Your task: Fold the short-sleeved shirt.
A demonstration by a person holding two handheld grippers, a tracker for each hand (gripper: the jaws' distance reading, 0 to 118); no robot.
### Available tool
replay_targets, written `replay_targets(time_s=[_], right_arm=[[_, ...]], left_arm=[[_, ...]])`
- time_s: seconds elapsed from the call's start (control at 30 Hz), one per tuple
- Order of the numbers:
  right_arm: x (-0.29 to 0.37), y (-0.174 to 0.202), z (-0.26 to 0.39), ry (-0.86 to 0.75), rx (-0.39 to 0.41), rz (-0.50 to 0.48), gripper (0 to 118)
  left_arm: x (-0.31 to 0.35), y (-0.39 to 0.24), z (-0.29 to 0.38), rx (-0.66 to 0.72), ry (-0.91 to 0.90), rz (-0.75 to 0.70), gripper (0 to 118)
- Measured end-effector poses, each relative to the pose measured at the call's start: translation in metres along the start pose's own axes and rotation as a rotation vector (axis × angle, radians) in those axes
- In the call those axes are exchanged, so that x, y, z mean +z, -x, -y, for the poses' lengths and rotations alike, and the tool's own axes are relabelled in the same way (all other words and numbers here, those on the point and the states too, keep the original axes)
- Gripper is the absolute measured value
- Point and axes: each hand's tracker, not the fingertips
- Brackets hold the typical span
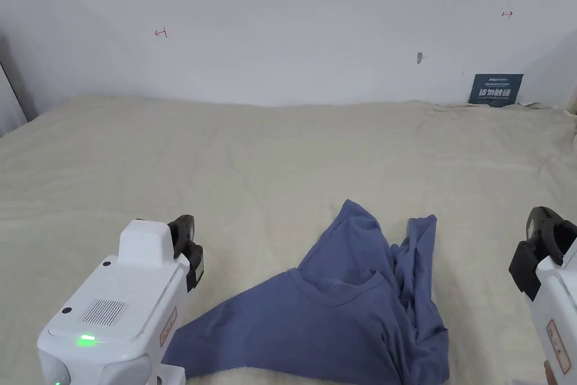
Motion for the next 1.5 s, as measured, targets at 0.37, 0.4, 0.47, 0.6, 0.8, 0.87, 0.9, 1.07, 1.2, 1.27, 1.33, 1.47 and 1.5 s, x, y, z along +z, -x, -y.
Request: replay_targets(time_s=[0.37,0.4,0.47,0.6,0.8,0.87,0.9,1.07,1.2,1.27,1.33,1.47,1.5], right_arm=[[-0.005,-0.007,-0.001,0.009,-0.009,-0.006,0],[-0.006,-0.007,-0.001,0.010,-0.010,-0.008,0],[-0.007,-0.008,0.000,0.011,-0.009,-0.008,0],[-0.007,-0.004,-0.003,0.015,-0.008,-0.012,0],[-0.013,-0.003,-0.002,0.031,-0.008,-0.022,0],[-0.015,-0.001,-0.001,0.039,-0.011,-0.028,0],[-0.017,0.000,-0.001,0.044,-0.010,-0.031,0],[-0.027,0.001,0.008,0.074,-0.015,-0.046,0],[-0.032,0.005,0.013,0.097,-0.006,-0.061,0],[-0.036,0.004,0.019,0.111,-0.001,-0.073,0],[-0.039,0.004,0.024,0.123,-0.001,-0.078,0],[-0.041,0.003,0.031,0.147,-0.003,-0.087,0],[-0.042,0.003,0.032,0.155,-0.003,-0.088,0]], left_arm=[[-0.003,0.004,0.002,0.007,0.029,-0.002,0],[-0.004,0.004,0.001,0.006,0.028,-0.002,0],[-0.006,0.003,0.001,0.004,0.030,-0.002,0],[-0.013,0.004,-0.001,0.008,0.062,-0.005,0],[-0.034,0.021,0.004,0.058,0.337,0.005,0],[-0.041,0.030,0.014,0.070,0.439,0.005,0],[-0.044,0.035,0.022,0.074,0.486,-0.003,0],[-0.057,0.059,0.067,0.137,0.706,-0.022,0],[-0.063,0.074,0.102,0.219,0.815,-0.007,18],[-0.064,0.078,0.114,0.243,0.839,-0.018,61],[-0.066,0.078,0.122,0.243,0.864,-0.027,103],[-0.069,0.080,0.131,0.218,0.888,-0.064,107],[-0.071,0.081,0.133,0.213,0.898,-0.077,107]])
